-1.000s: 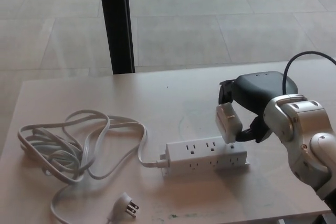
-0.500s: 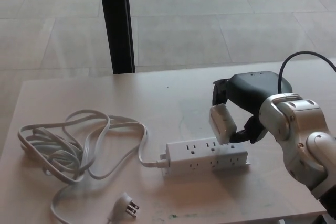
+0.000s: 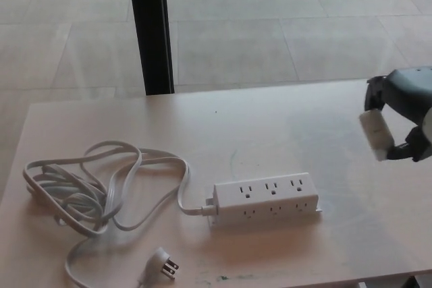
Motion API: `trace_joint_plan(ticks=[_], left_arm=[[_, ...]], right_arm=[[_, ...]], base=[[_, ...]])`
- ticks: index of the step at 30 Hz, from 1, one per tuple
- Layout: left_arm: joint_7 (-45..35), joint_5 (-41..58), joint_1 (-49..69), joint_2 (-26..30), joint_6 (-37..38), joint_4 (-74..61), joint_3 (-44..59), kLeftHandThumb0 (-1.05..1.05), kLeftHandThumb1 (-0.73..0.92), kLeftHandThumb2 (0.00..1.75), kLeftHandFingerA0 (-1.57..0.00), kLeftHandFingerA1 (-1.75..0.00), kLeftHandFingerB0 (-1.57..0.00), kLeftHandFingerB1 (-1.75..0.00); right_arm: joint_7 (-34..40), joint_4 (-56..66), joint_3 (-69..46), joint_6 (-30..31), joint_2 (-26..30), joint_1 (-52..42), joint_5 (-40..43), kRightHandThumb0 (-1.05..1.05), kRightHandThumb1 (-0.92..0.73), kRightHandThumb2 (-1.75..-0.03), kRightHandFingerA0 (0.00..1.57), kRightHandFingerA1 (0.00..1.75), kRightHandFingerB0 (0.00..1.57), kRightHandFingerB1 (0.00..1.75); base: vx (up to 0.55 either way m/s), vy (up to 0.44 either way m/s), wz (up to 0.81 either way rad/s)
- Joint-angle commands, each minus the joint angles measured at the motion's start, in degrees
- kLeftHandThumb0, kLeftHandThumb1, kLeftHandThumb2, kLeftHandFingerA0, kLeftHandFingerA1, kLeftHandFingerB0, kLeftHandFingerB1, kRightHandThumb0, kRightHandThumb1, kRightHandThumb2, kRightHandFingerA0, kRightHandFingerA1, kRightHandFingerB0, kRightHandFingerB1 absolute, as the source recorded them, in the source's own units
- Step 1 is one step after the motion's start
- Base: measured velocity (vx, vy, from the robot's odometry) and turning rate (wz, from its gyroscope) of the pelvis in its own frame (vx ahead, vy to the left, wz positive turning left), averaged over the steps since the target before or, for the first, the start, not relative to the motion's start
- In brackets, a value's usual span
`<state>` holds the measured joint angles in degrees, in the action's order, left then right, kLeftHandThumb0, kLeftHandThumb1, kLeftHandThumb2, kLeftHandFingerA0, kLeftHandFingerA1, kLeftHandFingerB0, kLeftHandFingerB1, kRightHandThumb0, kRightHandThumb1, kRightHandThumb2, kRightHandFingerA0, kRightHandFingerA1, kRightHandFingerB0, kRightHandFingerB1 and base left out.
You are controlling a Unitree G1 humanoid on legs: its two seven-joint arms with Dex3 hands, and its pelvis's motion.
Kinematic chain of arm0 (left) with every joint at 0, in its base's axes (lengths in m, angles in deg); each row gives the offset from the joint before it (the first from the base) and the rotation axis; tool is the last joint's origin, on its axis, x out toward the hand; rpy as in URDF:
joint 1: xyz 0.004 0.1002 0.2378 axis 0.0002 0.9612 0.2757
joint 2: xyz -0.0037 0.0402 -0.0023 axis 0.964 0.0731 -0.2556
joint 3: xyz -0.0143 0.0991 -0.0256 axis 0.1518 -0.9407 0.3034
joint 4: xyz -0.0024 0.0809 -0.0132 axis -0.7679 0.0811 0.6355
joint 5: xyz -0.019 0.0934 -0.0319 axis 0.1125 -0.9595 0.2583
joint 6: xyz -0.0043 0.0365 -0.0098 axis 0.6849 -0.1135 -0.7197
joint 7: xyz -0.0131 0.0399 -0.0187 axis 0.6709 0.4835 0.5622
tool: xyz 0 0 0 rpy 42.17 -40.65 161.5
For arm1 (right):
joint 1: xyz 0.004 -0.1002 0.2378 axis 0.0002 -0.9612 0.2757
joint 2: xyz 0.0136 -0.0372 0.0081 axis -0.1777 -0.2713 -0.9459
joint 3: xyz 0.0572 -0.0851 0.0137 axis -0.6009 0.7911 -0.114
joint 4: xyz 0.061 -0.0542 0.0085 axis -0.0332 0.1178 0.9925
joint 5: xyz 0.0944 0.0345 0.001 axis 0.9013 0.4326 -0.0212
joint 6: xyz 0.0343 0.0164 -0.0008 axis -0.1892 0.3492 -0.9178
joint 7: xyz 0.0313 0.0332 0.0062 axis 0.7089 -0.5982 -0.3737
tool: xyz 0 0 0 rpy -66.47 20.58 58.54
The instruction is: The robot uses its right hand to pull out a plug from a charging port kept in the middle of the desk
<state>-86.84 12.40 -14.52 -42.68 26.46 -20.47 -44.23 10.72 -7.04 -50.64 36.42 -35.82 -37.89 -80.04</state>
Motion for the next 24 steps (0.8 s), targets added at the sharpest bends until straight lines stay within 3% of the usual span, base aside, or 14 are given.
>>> trace_joint_plan(ticks=[1,5,6,11,12,13,15,16,17,22,24], left_arm=[[1.13,0.06,0.38,0.22,-0.03,-0.21,-0.05,-0.82,0.92,0.76,-0.72,-0.52,-0.55,-0.43],[1.27,0.38,-0.13,0.19,-0.19,0.41,0.24,-0.79,0.92,0.74,-0.77,-0.55,-0.58,-0.44],[1.23,0.41,-0.47,0.12,-0.18,0.56,0.24,-0.79,0.92,0.74,-0.76,-0.56,-0.57,-0.44],[1.09,0.04,-0.30,0.38,-0.05,0.29,-0.17,-0.81,0.92,0.77,-0.73,-0.54,-0.55,-0.43],[1.22,-0.05,-0.76,0.18,-0.03,0.15,-0.34,-0.80,0.92,0.78,-0.73,-0.54,-0.53,-0.43],[1.22,-0.05,-0.71,0.17,0.16,0.01,-0.38,-0.80,0.92,0.78,-0.73,-0.54,-0.53,-0.43],[1.19,0.20,-0.93,0.22,-0.18,-0.01,-0.24,-0.77,0.92,0.75,-0.77,-0.56,-0.57,-0.44],[1.19,0.21,-0.94,0.22,-0.18,-0.01,-0.25,-0.77,0.92,0.75,-0.77,-0.56,-0.57,-0.44],[1.52,0.27,-1.07,0.22,-0.64,0.04,-0.17,-0.77,0.92,0.74,-0.78,-0.56,-0.58,-0.44],[1.25,0.35,-1.22,0.34,-0.18,0.36,-0.10,-0.80,0.92,0.77,-0.75,-0.53,-0.54,-0.43],[1.42,0.14,-0.99,0.29,0.09,0.18,-0.28,-0.77,0.92,0.75,-0.75,-0.54,-0.58,-0.44]], right_arm=[[4.61,-2.93,3.05,-4.48,3.62,-1.65,-4.42,-0.41,-0.66,-0.73,0.83,1.74,0.76,1.39],[7.00,-2.56,5.85,-5.46,3.62,-4.32,-6.01,-0.47,-0.71,-0.71,0.88,1.75,0.74,1.49],[6.48,-1.81,6.46,-4.49,2.87,-5.19,-6.32,-0.47,-0.72,-0.70,0.87,1.73,0.75,1.28],[10.86,-1.23,10.39,-5.98,-0.06,-8.08,-8.99,-0.47,-0.66,-0.63,0.84,1.73,0.77,1.25],[10.80,-1.48,11.10,-6.14,0.03,-7.83,-9.68,-0.45,-0.66,-0.64,0.79,1.69,0.73,1.12],[10.48,-1.61,12.42,-6.27,-0.24,-7.77,-10.77,-0.45,-0.66,-0.64,0.79,1.69,0.73,1.12],[9.07,-2.46,14.82,-5.89,-0.50,-7.50,-12.71,-0.46,-0.64,-0.66,0.79,1.63,0.73,0.88],[9.13,-2.50,14.94,-5.81,-0.49,-7.45,-12.69,-0.46,-0.64,-0.66,0.79,1.63,0.73,0.88],[10.18,-2.61,16.44,-5.42,-0.19,-7.87,-14.91,-0.51,-0.67,-0.60,0.88,1.59,0.59,0.66],[10.07,-3.44,18.48,-5.12,1.00,-7.80,-17.72,-0.47,-0.68,-0.62,0.87,1.60,0.68,0.64],[7.58,-3.63,19.41,-5.28,2.10,-7.41,-19.09,-0.47,-0.69,-0.60,0.87,1.56,0.61,0.47]], base=[[0.00,0.000,0.00],[0.00,0.000,0.00],[0.00,0.000,0.00],[0.00,0.000,0.00],[0.00,0.000,0.00],[0.00,0.000,0.00],[0.00,0.000,0.00],[0.00,0.000,0.00],[0.00,0.000,0.00],[0.00,0.000,0.00],[0.00,0.000,0.00]])
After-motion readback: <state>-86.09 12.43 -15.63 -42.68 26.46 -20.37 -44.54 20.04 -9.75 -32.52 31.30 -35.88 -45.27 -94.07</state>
